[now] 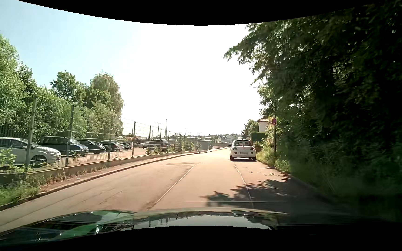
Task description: Follow the waypoints while adhering to traffic rules and regulations
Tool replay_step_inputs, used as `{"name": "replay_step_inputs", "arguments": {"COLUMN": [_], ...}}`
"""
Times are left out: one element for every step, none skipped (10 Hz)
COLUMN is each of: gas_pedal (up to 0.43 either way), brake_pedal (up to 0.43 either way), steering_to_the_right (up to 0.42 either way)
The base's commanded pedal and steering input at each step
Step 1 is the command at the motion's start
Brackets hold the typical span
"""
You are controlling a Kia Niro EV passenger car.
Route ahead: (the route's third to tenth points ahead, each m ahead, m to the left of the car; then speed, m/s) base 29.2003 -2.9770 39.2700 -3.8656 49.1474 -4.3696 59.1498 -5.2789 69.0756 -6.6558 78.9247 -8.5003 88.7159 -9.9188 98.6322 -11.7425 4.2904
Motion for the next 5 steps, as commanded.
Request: {"name": "replay_step_inputs", "arguments": {"gas_pedal": [0.157,0.157,0.177,0.189,0.197], "brake_pedal": [0.0,0.0,0.0,0.0,0.0], "steering_to_the_right": [-0.124,-0.116,-0.104,-0.093,-0.076]}}
